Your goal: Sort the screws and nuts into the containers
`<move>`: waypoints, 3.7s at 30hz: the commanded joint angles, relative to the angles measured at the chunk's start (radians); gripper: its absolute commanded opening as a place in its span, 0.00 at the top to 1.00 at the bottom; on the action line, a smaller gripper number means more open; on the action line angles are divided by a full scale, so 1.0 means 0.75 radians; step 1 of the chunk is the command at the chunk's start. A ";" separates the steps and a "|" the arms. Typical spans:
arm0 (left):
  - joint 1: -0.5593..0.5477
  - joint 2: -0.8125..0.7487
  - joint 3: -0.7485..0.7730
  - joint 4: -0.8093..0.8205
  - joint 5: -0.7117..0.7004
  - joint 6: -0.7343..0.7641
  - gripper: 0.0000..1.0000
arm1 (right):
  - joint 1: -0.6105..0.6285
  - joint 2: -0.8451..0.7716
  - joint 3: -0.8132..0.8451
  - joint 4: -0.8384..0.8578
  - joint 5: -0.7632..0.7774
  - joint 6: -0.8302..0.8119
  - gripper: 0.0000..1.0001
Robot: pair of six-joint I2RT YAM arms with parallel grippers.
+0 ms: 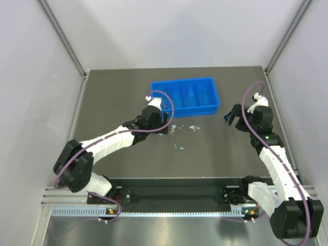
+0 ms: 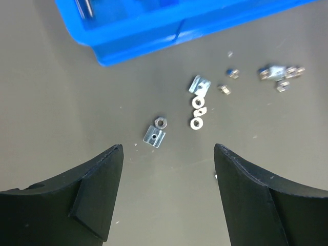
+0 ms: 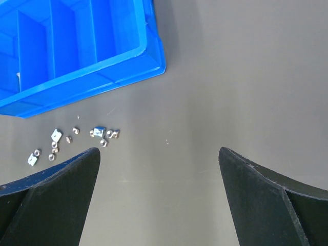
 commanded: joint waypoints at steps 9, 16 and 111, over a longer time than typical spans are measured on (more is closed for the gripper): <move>0.002 0.163 0.042 0.049 -0.040 -0.039 0.25 | 0.010 -0.029 -0.022 0.049 -0.002 0.007 0.00; 0.004 0.225 0.051 0.053 -0.083 -0.064 0.26 | 0.010 -0.016 -0.018 0.062 -0.002 0.011 0.00; -0.026 0.587 0.386 -0.069 -0.359 -0.233 0.43 | 0.012 0.051 -0.004 0.053 0.074 -0.001 0.00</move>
